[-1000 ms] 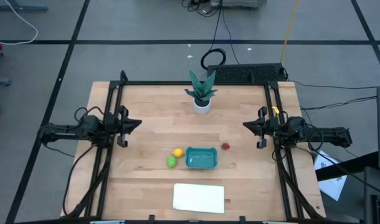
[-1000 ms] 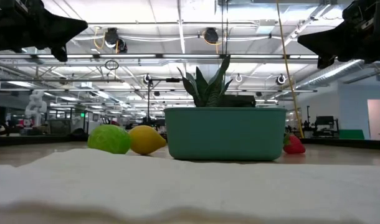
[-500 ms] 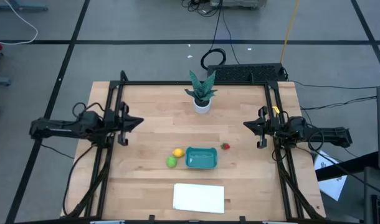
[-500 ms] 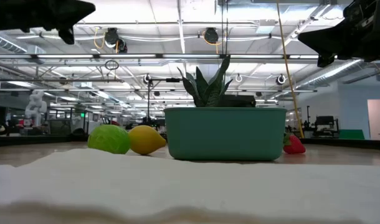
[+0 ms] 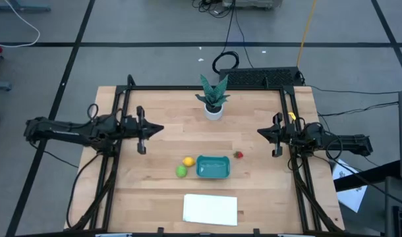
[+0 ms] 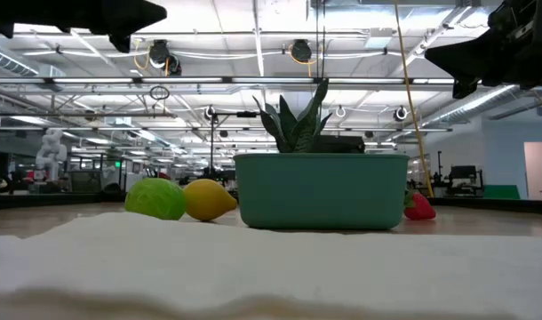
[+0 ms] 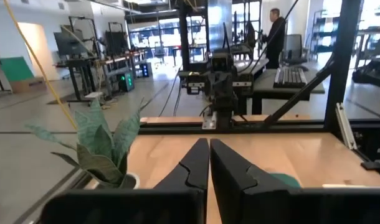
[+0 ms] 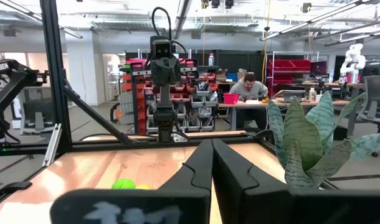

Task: Pick and placing Produce into tupperware
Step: Put the yellow lemon into the green bin

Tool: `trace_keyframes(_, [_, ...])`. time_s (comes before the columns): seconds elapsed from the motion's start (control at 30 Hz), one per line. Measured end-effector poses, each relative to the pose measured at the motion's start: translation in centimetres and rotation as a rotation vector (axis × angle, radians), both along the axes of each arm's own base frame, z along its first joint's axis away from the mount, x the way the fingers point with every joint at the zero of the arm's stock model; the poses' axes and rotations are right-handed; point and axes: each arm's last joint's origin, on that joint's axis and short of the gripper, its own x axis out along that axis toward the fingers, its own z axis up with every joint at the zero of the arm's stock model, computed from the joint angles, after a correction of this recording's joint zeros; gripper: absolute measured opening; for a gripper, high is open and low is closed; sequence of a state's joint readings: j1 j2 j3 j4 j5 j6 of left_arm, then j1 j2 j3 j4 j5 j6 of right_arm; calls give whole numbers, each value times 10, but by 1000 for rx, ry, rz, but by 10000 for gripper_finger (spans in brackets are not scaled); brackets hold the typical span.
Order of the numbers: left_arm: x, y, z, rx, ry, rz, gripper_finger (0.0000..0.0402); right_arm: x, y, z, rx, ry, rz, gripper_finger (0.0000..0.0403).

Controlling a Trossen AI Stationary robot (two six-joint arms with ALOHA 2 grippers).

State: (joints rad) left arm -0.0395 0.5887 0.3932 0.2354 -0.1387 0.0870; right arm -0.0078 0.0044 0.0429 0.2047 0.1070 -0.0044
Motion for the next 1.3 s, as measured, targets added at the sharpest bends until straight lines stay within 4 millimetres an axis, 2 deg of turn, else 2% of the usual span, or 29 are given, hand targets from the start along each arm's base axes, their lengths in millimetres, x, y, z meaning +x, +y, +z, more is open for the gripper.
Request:
trace_keyframes(0.23, [8,0,-6,-11,42,6,26,0,0,0,0,0,0,0])
trace_keyframes(0.6, [30,17,4,-212,203,242,26,0,0,0,0,0,0,0])
trace_keyframes(0.77, [45,21,13,-248,322,211,26,0,0,0,-4,0,-1,0])
trace_keyframes(0.97, [66,22,22,-186,404,137,26,0,0,0,9,0,2,0])
trace_keyframes(1.13, [79,22,23,-194,477,136,26,0,0,0,18,-3,4,0])
trace_keyframes(1.3, [90,23,23,-276,589,169,26,0,0,0,19,-3,4,0])
